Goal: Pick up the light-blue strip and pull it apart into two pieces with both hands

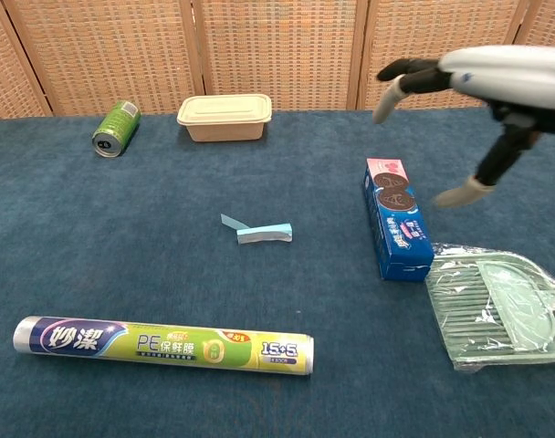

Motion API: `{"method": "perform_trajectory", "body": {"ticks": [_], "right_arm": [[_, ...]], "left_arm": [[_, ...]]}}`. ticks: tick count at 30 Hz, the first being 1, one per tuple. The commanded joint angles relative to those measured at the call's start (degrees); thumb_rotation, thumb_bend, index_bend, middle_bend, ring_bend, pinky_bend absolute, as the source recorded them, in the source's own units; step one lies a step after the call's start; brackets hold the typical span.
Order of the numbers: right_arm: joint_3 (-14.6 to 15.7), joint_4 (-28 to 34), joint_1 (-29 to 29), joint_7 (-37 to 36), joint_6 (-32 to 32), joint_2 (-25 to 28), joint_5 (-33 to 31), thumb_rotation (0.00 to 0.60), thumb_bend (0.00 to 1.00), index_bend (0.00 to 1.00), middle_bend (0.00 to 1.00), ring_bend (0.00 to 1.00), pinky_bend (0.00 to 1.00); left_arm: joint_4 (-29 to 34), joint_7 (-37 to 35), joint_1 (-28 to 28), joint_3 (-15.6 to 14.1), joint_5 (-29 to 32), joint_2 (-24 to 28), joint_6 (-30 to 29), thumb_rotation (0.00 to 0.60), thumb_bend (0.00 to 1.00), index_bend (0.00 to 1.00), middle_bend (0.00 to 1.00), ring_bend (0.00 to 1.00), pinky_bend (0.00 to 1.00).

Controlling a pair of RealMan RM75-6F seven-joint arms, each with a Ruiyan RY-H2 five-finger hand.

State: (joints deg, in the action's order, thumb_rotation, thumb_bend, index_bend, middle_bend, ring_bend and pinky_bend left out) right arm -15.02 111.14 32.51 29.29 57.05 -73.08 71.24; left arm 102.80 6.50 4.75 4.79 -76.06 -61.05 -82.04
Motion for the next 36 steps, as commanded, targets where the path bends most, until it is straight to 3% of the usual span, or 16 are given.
{"method": "perform_trajectory", "body": {"ticks": [1, 5, 15, 26, 36], "right_arm": [[-3.52, -10.82, 11.07, 11.33, -3.81, -13.38, -11.77, 0.600, 0.02, 0.27, 0.00, 0.00, 0.00], [-4.62, -18.47, 16.60, 16.27, -3.05, -20.40, -19.29, 0.600, 0.09, 0.31, 0.00, 0.00, 0.00], [-5.67, -31.06, 24.64, 20.20, -2.74, -29.53, -30.08, 0.600, 0.22, 0.38, 0.00, 0.00, 0.00], [-5.18, -39.43, 28.91, 19.11, -4.29, -34.64, -34.69, 0.600, 0.26, 0.40, 0.00, 0.00, 0.00], [-4.13, -45.60, 30.50, 17.22, -5.24, -38.21, -35.07, 0.600, 0.30, 0.43, 0.00, 0.00, 0.00]], "left_arm": [[-0.37, 0.69, 0.85, 0.66, 1.67, -0.36, 1.35, 0.600, 0.03, 0.00, 0.00, 0.00, 0.00], [-0.56, 1.11, 1.15, 0.77, 2.33, -0.63, 1.77, 0.600, 0.03, 0.00, 0.00, 0.00, 0.00], [-0.95, 1.80, 2.47, 1.09, 4.83, -0.81, 4.42, 0.600, 0.03, 0.00, 0.00, 0.00, 0.00], [0.23, 1.45, 2.84, 0.47, 4.52, -0.03, 5.23, 0.600, 0.04, 0.00, 0.00, 0.00, 0.00], [-0.11, 1.93, 3.32, 0.74, 6.00, -0.34, 5.72, 0.600, 0.04, 0.00, 0.00, 0.00, 0.00]]}}
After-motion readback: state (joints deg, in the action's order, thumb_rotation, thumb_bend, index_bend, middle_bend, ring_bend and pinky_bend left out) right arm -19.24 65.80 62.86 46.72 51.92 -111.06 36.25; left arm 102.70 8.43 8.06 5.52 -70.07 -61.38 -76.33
